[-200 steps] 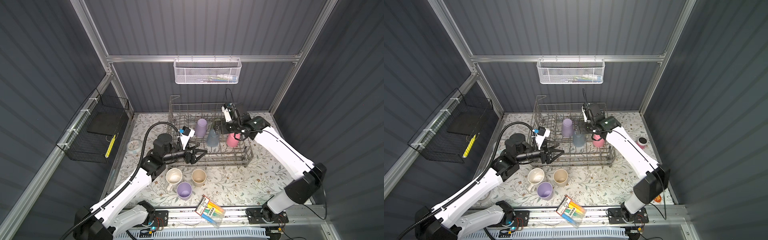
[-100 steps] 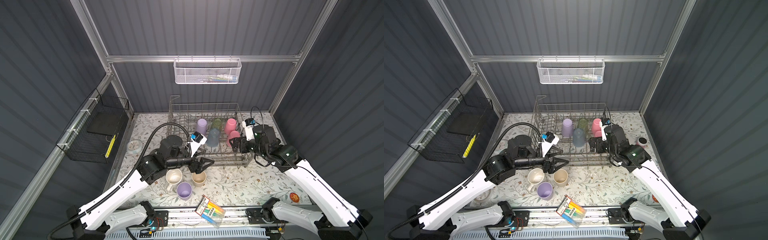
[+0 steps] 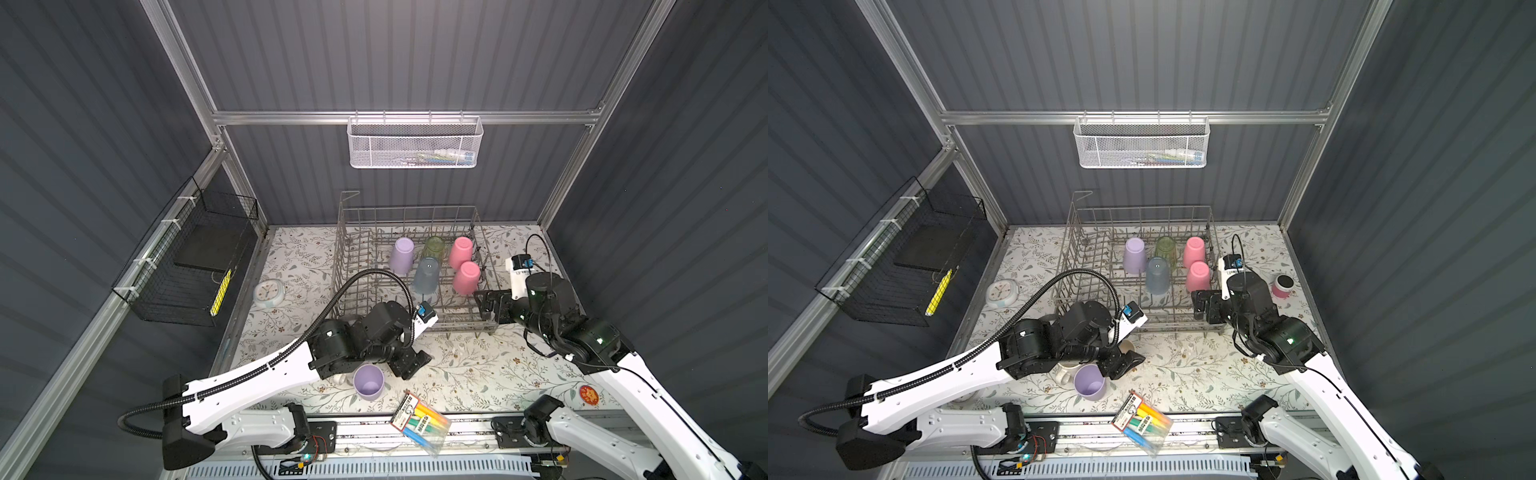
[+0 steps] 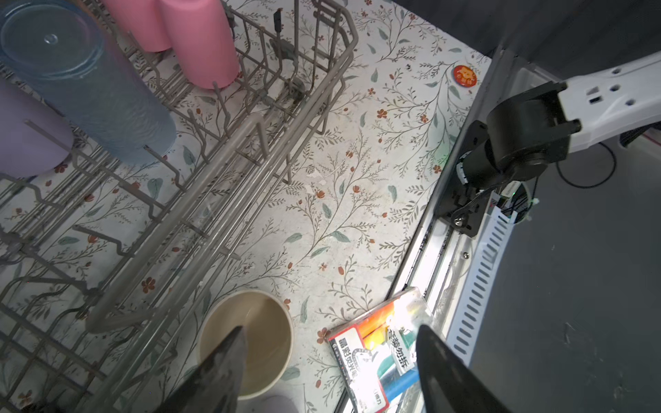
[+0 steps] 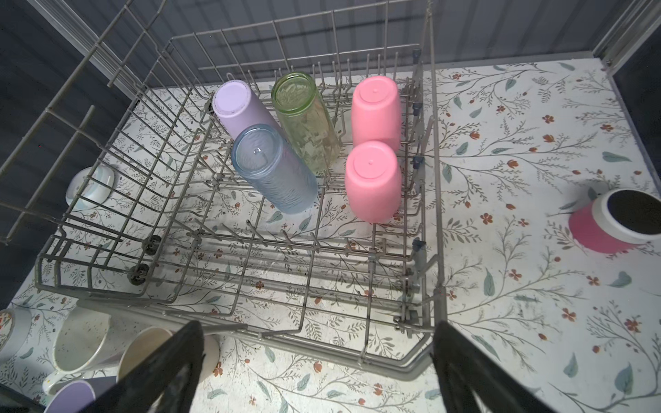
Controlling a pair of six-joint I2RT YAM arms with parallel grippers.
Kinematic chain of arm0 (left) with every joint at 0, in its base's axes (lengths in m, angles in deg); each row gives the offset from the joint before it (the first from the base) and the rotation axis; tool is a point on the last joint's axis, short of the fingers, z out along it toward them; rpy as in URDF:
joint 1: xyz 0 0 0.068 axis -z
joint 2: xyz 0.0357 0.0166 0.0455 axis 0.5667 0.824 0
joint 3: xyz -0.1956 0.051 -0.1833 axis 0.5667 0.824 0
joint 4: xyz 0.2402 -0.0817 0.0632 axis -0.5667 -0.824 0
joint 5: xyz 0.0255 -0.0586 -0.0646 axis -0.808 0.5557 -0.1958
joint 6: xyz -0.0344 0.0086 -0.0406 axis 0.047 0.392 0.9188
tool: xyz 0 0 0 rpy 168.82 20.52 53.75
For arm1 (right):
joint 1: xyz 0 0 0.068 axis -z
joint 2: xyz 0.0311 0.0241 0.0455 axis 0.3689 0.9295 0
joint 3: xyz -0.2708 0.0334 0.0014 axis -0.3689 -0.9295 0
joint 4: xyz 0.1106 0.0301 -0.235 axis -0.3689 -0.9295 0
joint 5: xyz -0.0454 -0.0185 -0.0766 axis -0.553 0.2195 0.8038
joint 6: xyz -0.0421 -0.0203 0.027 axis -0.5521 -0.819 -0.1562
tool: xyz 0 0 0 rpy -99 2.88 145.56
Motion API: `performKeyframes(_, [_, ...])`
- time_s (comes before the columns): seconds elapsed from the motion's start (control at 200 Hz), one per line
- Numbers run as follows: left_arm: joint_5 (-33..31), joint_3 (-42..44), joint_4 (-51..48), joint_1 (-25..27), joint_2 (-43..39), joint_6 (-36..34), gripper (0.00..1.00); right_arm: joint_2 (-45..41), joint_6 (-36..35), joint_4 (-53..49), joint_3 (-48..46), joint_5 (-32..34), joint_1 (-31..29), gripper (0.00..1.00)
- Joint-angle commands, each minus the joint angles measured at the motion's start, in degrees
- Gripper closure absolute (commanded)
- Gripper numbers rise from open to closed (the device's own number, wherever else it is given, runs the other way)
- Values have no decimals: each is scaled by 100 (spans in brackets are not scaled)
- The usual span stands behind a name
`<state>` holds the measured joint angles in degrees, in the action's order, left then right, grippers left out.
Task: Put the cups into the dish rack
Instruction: 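Open the right gripper and raise it away from the blue cup, then grasp the cream cup on the table with the left gripper and lift it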
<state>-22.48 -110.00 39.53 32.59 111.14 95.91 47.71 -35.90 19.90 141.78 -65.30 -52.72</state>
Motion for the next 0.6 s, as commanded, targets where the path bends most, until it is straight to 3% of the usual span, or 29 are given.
performKeyframes(0.0, [-247,162,-194,39,49,144,26,-105,109,-136,-122,161,33,1])
performKeyframes(0.39, [-75,456,-306,95,293,571,28,-72,131,-138,-192,576,415,1])
performKeyframes(0.595, [-162,489,-267,182,478,893,29,71,114,319,-217,-210,1172,1])
